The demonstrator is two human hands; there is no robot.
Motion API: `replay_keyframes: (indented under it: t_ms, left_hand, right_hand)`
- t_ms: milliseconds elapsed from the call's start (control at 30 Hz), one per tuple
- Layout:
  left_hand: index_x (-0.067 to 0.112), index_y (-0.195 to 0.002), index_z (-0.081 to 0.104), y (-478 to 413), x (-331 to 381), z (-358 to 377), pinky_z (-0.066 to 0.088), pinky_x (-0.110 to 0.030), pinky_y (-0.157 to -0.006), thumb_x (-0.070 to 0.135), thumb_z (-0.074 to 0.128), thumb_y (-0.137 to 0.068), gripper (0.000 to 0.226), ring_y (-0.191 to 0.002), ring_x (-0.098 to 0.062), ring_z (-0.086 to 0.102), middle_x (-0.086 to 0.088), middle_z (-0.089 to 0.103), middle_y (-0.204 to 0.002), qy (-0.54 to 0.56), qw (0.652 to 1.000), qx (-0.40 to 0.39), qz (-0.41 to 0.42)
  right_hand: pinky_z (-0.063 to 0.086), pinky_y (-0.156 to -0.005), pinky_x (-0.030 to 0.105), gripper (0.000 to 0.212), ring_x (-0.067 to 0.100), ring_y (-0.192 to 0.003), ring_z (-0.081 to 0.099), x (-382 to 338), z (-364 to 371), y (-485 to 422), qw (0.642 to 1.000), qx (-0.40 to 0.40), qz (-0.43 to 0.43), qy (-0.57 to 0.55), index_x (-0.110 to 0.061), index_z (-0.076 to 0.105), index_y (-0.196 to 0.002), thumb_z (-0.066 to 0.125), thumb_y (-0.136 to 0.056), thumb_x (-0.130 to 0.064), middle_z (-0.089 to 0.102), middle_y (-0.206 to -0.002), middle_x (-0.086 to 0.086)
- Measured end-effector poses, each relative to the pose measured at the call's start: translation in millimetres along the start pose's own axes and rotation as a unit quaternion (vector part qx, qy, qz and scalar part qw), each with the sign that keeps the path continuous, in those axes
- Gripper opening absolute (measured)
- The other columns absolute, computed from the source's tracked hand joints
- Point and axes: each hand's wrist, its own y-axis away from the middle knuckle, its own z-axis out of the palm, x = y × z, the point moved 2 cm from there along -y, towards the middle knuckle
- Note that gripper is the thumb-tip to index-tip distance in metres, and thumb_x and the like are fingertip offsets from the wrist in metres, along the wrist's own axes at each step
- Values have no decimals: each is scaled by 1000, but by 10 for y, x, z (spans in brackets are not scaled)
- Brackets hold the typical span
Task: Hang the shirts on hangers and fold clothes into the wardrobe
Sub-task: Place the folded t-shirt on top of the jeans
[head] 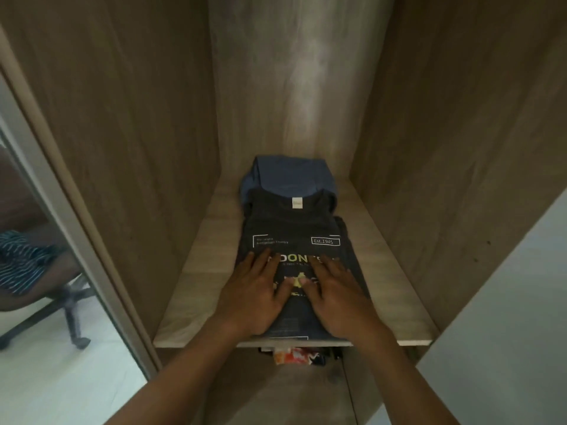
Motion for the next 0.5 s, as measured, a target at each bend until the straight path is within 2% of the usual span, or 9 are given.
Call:
replay_keyframes:
  t_ms: [67,200,267,300,367,433,500]
  left_hand:
    - [31,-158,8,57,-43,60,3,-37,-124,73,-7,-82,88,-153,-18,2,7,6,-167,-23,1000,13,-3]
    - [33,-158,5,45,-39,77,1,-38,-124,65,11,-98,69,-153,-16,-2,8,2,-167,-31,999,6,-3]
    - [32,-159,8,49,-34,51,3,-37,-124,67,11,-97,70,-153,-16,0,7,6,-167,-32,999,12,0]
    - [31,-158,11,75,-28,35,5,-37,-124,70,6,-94,76,-153,-17,3,6,9,-167,-34,999,22,1]
    - [29,-158,17,195,7,-3,11,-36,-124,74,-4,-83,90,-152,-18,10,4,17,-165,-37,998,50,1]
    - [28,-158,18,337,26,-2,13,-35,-123,74,-6,-79,94,-152,-18,14,4,21,-164,-31,997,68,-1]
    - [27,-158,17,458,20,30,14,-34,-123,74,-4,-82,92,-152,-17,15,4,21,-164,-28,997,78,1]
  right_hand:
    - [2,-124,34,63,17,-154,4,56,29,94,999,16,0,29,-28,13,-159,22,-103,-56,10,-167,-4]
    - [4,-124,35,62,18,-153,7,58,55,83,999,31,-4,39,-27,17,-159,22,-104,-55,14,-167,-3]
    - [15,-124,38,60,20,-150,21,40,31,93,997,59,-13,40,-24,30,-155,23,-103,-54,29,-162,0]
    - [26,-120,40,60,22,-144,33,24,12,130,995,89,-21,48,-22,41,-150,24,-102,-54,41,-155,1]
    - [48,-101,41,55,22,-119,56,6,0,259,983,167,-40,62,-20,60,-132,30,-98,-51,61,-131,2]
    - [54,-84,37,47,20,-101,61,12,31,389,976,209,-40,56,-21,66,-119,34,-97,-47,65,-115,0]
    - [54,-84,38,45,20,-100,59,33,98,446,976,208,-34,56,-22,65,-120,33,-99,-46,65,-115,0]
